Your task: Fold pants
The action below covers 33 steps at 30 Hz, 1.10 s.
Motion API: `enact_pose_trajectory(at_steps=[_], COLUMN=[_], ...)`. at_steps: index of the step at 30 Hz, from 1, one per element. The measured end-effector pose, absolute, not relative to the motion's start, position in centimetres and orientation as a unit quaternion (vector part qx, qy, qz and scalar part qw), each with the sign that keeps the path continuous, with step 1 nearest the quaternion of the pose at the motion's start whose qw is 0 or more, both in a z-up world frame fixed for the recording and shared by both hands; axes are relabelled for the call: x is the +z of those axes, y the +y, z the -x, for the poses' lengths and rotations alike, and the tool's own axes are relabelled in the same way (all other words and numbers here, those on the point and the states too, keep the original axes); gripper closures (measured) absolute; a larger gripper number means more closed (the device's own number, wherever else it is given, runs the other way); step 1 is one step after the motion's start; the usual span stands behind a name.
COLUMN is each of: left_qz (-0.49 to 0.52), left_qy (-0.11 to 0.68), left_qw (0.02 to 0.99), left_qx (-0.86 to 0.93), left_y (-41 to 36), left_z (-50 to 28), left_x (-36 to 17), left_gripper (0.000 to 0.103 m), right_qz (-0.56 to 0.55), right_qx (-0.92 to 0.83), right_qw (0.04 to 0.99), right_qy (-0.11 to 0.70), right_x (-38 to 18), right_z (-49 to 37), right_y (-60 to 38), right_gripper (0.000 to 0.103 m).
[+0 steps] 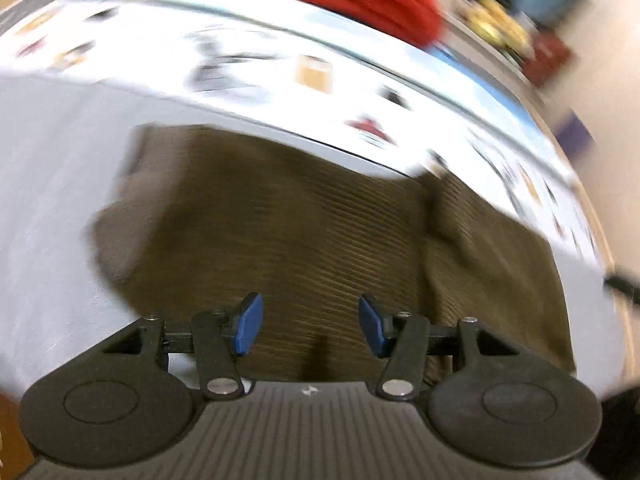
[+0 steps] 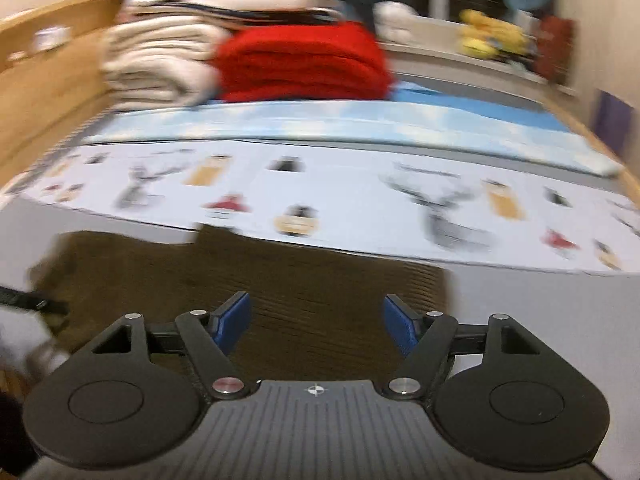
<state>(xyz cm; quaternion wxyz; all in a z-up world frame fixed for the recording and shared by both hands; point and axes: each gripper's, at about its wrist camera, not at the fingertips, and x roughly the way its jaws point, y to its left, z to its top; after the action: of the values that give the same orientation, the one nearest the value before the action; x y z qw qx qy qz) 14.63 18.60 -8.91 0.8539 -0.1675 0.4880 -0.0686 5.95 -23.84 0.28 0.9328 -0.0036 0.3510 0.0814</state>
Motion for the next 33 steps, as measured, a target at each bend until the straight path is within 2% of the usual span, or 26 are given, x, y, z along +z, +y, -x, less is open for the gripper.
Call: enact_pose_trajectory(at_steps=[4,6,10,13,14,16,19,20,25,28,33], left_qz=[0.234,0.262,0.303,0.334,0.339,0.326,0.298,0.289,0.239,0.161,0.049], left_qy=[0.483,0.480,0.480,0.498,0.505,0.502,0.496,0.496,0.486,0.443,0.354], left_qw=[0.844,0.837,0.819,0.794,0.787,0.794,0.810,0.812,0.831,0.874,0.933], left_qx=[0.006,0.038,0.083,0.103,0.107,0.108,0.095,0.100,0.129,0.121,0.053], left_y=[23.1,25.0,27.9,29.1,29.2,28.9,27.7,27.4,25.9,22.1,12.3], left_z=[-14.2,-13.9,-14.1,-15.1,-15.5,-15.9,-16.9,-16.9,-16.4,-16.0,-14.6], left_x=[-9.6,-9.9,-10.4,-12.3,-12.9,-13.2,-13.3,-13.3,-11.2,-7.8,-0.8], left_gripper=[0.037,0.035,0.033,0.033,0.033,0.031,0.032,0.034,0.066,0.072,0.075], right_qz=[-0.011,-0.008,0.018,0.048,0.067,0.092,0.068,0.061,0.048,0.023,-0.046], right_qx=[0.134,0.149,0.179,0.177,0.174,0.179,0.186,0.188,0.180,0.162,0.101], right_qw=[0.916,0.895,0.888,0.844,0.833,0.838,0.837,0.836,0.841,0.855,0.887], right_qy=[0.378,0.421,0.422,0.503,0.522,0.508,0.509,0.511,0.508,0.491,0.448], right_x=[-3.8,-6.1,-6.9,-10.1,-11.4,-11.0,-10.7,-10.7,-10.0,-8.8,-6.1], right_z=[-7.2,-8.2,-9.0,-10.3,-10.3,-10.2,-10.7,-10.9,-10.9,-10.9,-10.2], right_y=[-19.7,-17.7,-15.0,-14.5,-14.4,-13.7,-14.4,-14.7,-16.2,-18.7,-25.3], right_gripper=[0.030,0.032,0.034,0.033,0.033,0.031,0.031,0.032,0.033,0.033,0.033])
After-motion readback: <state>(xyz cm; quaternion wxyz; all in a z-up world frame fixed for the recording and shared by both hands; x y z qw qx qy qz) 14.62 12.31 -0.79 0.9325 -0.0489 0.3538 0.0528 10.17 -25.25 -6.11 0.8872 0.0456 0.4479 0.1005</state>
